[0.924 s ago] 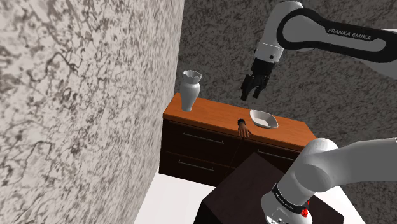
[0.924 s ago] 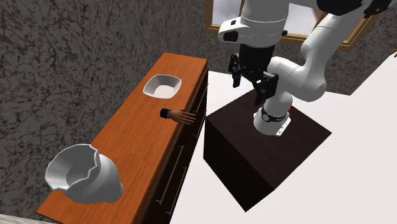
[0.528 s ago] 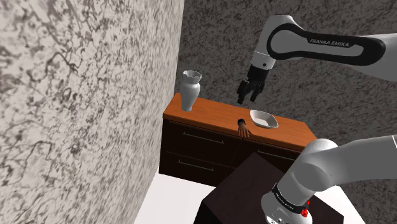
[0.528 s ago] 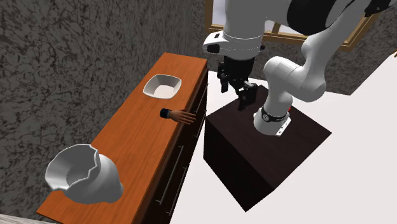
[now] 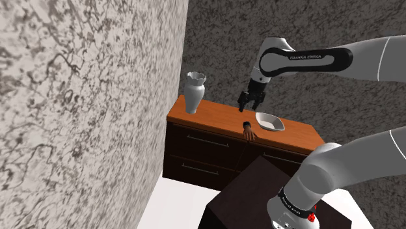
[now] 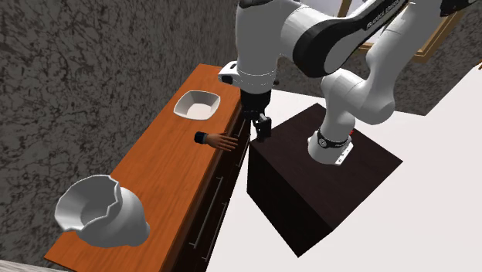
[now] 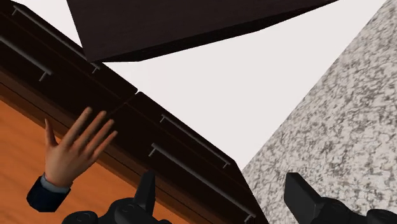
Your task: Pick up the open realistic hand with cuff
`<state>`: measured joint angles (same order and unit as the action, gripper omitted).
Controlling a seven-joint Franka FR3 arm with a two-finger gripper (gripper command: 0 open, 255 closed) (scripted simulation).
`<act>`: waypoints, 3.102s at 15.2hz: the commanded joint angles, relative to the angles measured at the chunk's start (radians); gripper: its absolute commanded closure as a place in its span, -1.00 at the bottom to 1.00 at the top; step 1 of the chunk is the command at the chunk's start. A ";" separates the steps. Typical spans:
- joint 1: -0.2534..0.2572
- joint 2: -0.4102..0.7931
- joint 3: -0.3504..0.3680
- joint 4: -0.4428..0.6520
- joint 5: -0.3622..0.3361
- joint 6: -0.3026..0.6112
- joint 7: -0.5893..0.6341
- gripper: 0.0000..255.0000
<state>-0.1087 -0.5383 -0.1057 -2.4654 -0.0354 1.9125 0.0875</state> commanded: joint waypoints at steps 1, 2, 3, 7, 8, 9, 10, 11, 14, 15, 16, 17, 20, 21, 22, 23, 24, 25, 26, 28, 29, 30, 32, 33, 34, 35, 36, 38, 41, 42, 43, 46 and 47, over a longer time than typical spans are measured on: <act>-0.022 0.045 -0.022 -0.019 -0.017 0.067 -0.004 -1.00; -0.031 0.070 -0.032 -0.022 -0.023 0.096 -0.003 -1.00; -0.040 0.095 -0.041 -0.023 -0.029 0.125 -0.003 -1.00; -0.075 0.205 -0.080 -0.020 -0.048 0.237 -0.002 -1.00; -0.083 0.234 -0.090 -0.017 -0.051 0.264 -0.002 -1.00; -0.091 0.264 -0.100 -0.013 -0.054 0.290 -0.003 -1.00; -0.099 0.294 -0.110 -0.007 -0.056 0.316 -0.004 -1.00; -0.106 0.325 -0.120 -0.001 -0.056 0.342 -0.005 -1.00; -0.128 0.419 -0.149 0.024 -0.053 0.415 -0.010 -1.00; -0.136 0.451 -0.158 0.035 -0.049 0.439 -0.013 -1.00; -0.143 0.484 -0.167 0.046 -0.044 0.461 -0.017 -1.00; -0.150 0.516 -0.176 0.058 -0.038 0.483 -0.021 -1.00; -0.174 0.616 -0.198 0.099 -0.013 0.543 -0.037 -1.00; -0.183 0.649 -0.204 0.115 -0.002 0.561 -0.043 -1.00; -0.193 0.682 -0.209 0.131 0.010 0.578 -0.050 -1.00; -0.203 0.716 -0.214 0.148 0.022 0.595 -0.057 -1.00; -0.213 0.746 -0.217 0.165 0.034 0.609 -0.063 -1.00; -0.215 0.757 -0.214 0.163 0.039 0.621 -0.067 -1.00; -0.217 0.769 -0.212 0.162 0.045 0.634 -0.070 -1.00; -0.220 0.792 -0.207 0.160 0.056 0.658 -0.076 -1.00; -0.222 0.805 -0.204 0.160 0.062 0.670 -0.080 -1.00; -0.225 0.817 -0.201 0.160 0.068 0.682 -0.083 -1.00; -0.229 0.836 -0.196 0.160 0.077 0.701 -0.089 -1.00; -0.229 0.836 -0.196 0.159 0.077 0.701 -0.089 -1.00; -0.228 0.837 -0.195 0.160 0.077 0.701 -0.088 1.00; -0.228 0.836 -0.196 0.160 0.077 0.701 -0.089 1.00; -0.228 0.836 -0.196 0.160 0.077 0.701 -0.089 1.00; -0.228 0.836 -0.196 0.160 0.077 0.701 -0.089 1.00; -0.228 0.837 -0.195 0.160 0.077 0.700 -0.088 1.00; -0.228 0.837 -0.195 0.161 0.077 0.700 -0.088 1.00; -0.229 0.836 -0.196 0.160 0.077 0.701 -0.089 1.00; -0.221 0.799 -0.206 0.160 0.059 0.665 -0.079 1.00; -0.219 0.787 -0.208 0.161 0.054 0.653 -0.075 1.00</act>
<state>-0.3316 0.2603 -0.3119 -2.3051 0.0241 2.5766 0.0066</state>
